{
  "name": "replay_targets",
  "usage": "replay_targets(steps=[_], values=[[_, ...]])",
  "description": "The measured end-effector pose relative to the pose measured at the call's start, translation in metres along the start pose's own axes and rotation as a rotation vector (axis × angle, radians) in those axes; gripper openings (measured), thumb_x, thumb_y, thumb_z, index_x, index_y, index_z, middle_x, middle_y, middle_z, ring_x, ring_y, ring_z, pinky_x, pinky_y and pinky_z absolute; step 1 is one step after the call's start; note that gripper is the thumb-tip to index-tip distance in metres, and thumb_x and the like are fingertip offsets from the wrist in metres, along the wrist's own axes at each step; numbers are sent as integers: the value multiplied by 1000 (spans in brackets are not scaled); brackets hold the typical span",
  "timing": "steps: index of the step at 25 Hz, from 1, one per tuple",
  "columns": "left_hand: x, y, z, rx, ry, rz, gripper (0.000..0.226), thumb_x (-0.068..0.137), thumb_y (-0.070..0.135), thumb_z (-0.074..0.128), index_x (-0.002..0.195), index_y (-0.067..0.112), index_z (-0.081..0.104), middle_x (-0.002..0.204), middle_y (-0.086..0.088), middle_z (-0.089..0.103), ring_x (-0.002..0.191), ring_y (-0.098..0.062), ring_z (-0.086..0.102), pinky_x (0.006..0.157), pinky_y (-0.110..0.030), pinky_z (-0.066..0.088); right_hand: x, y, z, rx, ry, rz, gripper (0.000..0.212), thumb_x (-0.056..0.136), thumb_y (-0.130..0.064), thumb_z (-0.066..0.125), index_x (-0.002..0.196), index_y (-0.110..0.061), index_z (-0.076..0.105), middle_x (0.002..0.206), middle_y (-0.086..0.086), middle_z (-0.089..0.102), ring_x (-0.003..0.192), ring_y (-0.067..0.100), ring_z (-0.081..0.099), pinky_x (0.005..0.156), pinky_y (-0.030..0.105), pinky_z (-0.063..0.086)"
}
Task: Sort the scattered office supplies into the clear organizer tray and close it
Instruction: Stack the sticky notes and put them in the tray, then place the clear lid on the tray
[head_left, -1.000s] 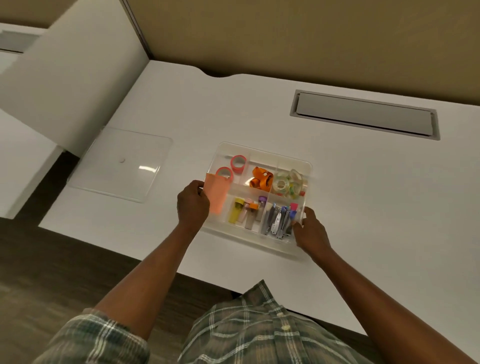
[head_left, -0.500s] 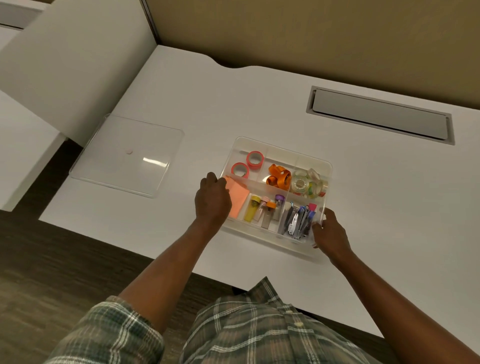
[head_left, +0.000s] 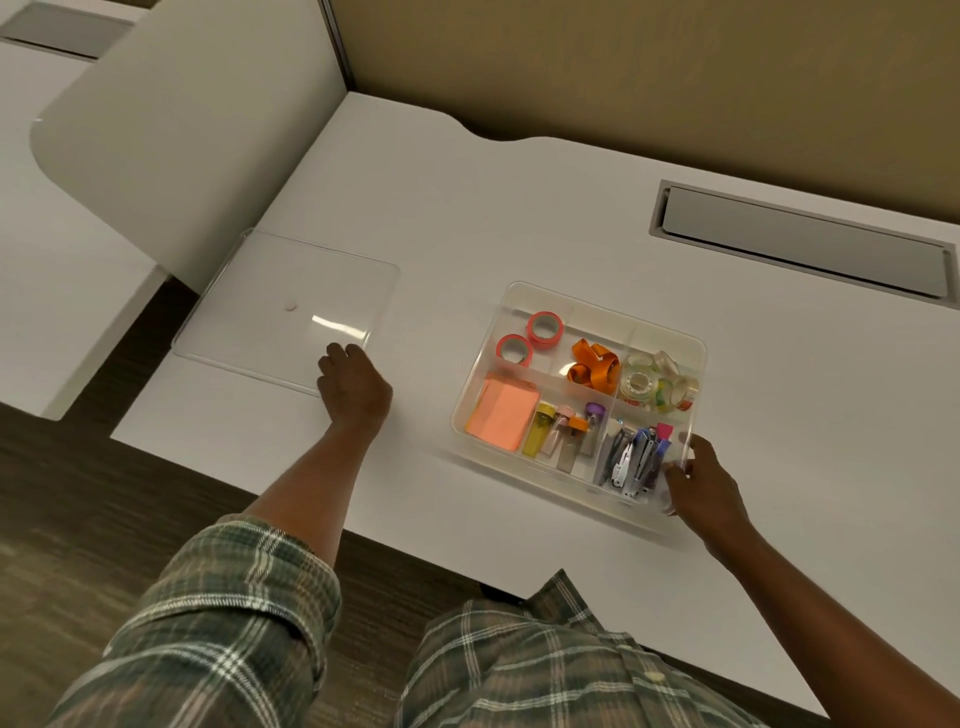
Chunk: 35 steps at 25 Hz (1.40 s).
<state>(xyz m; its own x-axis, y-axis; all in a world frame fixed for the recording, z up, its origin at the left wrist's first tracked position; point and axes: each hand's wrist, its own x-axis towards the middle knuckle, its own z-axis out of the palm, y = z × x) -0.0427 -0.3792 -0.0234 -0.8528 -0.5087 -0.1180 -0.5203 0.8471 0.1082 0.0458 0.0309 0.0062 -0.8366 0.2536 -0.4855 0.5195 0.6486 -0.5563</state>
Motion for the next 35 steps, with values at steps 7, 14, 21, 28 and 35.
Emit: replay_targets(steps=[7,14,21,28,35], values=[[1,-11,10,28,-46,37,23,88,-2,45,111,-1,52,112,-20,57,103,-38,57,84,-42,48,3,1,2,-11,3,-3,44,102,-19,48,144,-19,35,116,14,66,70,25,70,73,46,60],[-22,17,-6,-51,18,110,25,74,-5,51,98,-1,53,94,-20,60,85,-41,62,69,-41,48,1,7,-7,0,30,-29,41,100,-16,48,140,-16,40,110,16,68,75,29,71,73,40,58],[-64,92,-82,-145,356,373,13,70,-5,47,80,2,47,68,-17,52,54,-37,53,49,-31,32,-1,34,-40,45,-16,-19,51,96,-26,57,143,-19,36,94,10,71,75,28,71,75,44,60],[-151,177,-165,-459,597,662,8,83,8,52,78,7,46,67,-4,45,56,-20,39,51,-22,27,-9,40,-82,47,47,-163,61,94,-40,62,144,-14,41,128,14,60,119,26,56,95,34,42],[-214,223,-192,-949,529,729,30,97,18,58,74,15,37,60,-1,34,51,-11,33,50,-14,29,-2,23,-128,507,64,-130,61,90,-64,53,136,-23,47,123,4,63,108,21,63,97,45,52]])
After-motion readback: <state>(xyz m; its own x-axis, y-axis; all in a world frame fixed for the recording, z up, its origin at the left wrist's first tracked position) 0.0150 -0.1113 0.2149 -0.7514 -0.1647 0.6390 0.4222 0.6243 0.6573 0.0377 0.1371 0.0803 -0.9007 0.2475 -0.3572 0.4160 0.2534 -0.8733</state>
